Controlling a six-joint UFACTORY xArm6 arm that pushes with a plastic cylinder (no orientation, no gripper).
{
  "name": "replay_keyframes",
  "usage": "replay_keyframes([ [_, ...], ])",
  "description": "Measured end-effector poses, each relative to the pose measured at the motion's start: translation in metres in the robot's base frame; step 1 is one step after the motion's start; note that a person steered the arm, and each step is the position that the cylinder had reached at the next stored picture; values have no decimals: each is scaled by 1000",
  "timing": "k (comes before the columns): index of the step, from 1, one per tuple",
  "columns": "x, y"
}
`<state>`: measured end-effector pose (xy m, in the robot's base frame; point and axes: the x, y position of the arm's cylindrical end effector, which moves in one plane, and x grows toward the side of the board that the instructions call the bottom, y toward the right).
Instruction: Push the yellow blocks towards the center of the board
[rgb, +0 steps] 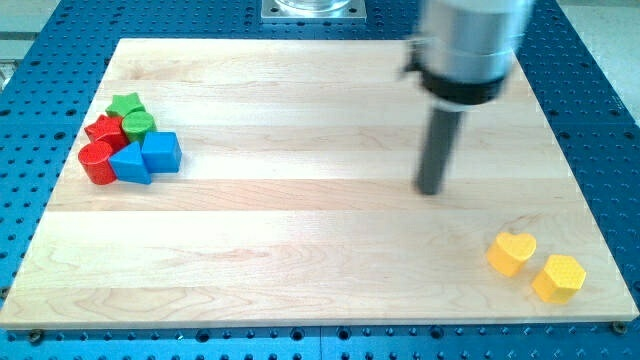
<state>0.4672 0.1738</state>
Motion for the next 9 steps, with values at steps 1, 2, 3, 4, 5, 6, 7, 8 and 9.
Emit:
replay_keyframes([
  [1, 54, 118],
  [2, 136, 155],
  [3, 150, 124],
  [4, 143, 67],
  [5, 124, 26],
  [6, 97, -15],
  [7, 59, -51],
  [8, 25, -60],
  [9, -5, -60],
])
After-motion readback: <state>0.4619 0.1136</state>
